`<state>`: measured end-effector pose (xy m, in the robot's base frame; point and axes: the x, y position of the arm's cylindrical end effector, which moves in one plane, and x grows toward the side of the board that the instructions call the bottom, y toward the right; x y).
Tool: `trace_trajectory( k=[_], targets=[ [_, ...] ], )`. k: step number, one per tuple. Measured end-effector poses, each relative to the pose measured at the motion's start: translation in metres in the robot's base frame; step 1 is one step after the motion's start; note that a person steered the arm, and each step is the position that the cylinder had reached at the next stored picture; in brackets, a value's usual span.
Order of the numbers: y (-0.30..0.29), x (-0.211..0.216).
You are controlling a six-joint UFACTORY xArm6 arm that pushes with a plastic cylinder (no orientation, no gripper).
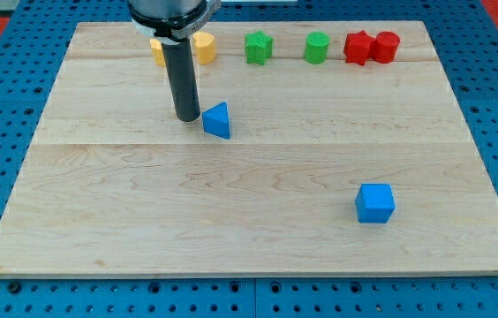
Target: Keep the blue triangle at the center of the board
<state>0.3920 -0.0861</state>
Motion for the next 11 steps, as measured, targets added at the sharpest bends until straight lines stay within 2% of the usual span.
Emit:
trace_trajectory(
  k=[2, 4, 5, 6, 7, 8, 9, 11],
  targets=[
    [-0.001, -0.007],
    [-0.008, -0.046],
    [0.019, -0.031],
    [0.008, 0.004],
    [0.036, 0.031],
    [0.069, 0.032],
    [0.047, 0.032],
    [0.047, -0.003]
  ],
)
